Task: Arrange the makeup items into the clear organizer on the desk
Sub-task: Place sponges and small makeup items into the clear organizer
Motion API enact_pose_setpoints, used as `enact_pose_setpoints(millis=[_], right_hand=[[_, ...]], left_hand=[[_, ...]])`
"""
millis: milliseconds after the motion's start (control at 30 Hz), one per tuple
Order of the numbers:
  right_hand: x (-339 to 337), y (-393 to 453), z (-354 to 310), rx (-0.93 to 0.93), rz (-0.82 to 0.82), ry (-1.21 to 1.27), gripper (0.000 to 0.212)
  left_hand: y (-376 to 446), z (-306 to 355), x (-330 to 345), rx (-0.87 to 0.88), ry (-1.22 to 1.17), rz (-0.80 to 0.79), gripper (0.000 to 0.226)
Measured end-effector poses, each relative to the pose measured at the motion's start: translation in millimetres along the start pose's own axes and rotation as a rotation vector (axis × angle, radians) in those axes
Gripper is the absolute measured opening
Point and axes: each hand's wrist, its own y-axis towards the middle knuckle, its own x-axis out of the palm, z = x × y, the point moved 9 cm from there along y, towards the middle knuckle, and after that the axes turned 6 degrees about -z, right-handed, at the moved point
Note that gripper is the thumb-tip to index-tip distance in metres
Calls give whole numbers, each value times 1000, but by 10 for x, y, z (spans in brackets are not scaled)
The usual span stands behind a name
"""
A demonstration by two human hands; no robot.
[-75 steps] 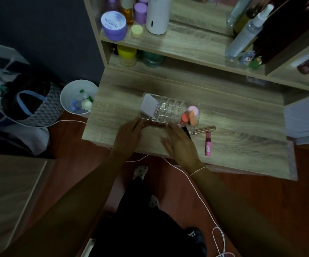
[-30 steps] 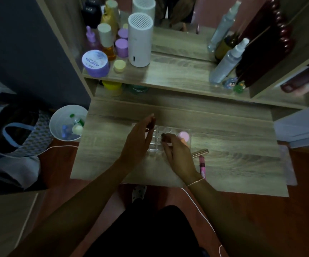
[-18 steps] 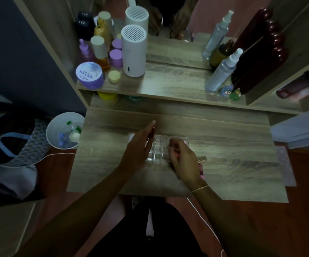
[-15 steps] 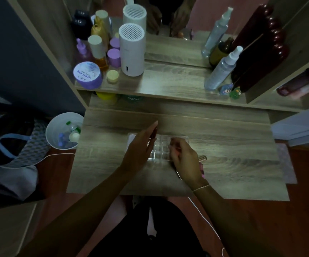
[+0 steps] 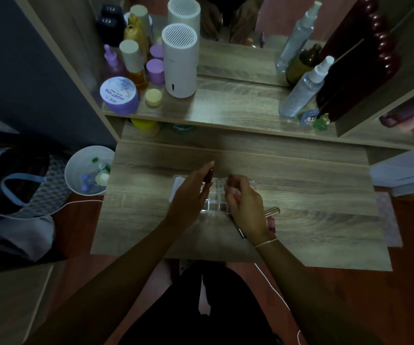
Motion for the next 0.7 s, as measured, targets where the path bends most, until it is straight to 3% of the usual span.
enact_pose_setpoints(millis=[267,400,500,700], right_hand=[[25,230,-41,35,26,181,20],[17,288,-68,26,60,248,34],[46,300,-98,-7,46,268,33],[34,355,-11,52,47,313,40]], left_hand=[[10,10,3,7,1,7,58],[17,12,-20,-5,12,-6,54],[13,48,-57,-10,-14,-6,51],[-11,5,-157,-149,-50,49,58]])
